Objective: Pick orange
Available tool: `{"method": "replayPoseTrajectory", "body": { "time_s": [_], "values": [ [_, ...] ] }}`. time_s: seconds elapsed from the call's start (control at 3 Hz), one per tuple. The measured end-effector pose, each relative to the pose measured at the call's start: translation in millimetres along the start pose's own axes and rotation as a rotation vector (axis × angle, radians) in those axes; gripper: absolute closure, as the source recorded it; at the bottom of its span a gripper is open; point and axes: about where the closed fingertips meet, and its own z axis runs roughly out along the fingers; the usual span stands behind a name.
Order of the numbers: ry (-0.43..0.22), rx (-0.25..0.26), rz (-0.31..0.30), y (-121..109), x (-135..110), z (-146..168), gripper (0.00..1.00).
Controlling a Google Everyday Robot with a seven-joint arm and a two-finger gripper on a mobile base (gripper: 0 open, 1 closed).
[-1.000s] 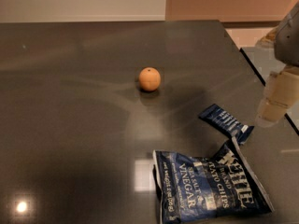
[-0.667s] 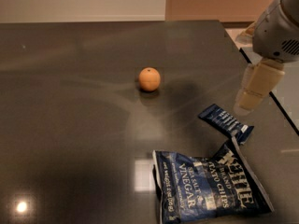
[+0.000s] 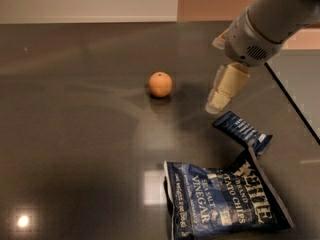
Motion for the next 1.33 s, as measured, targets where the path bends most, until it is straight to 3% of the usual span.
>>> {"method": "replayPoseTrajectory", "body": {
  "time_s": [0.33,0.67,1.33],
  "values": [
    [-0.077,0.010,0.015,-25,-29,44,0.00],
    [-0.104,0.016,0.030,-43,-43,75,0.00],
    [-0.103,-0.027,0.053,-59,-54,125,0.00]
  ]
}}
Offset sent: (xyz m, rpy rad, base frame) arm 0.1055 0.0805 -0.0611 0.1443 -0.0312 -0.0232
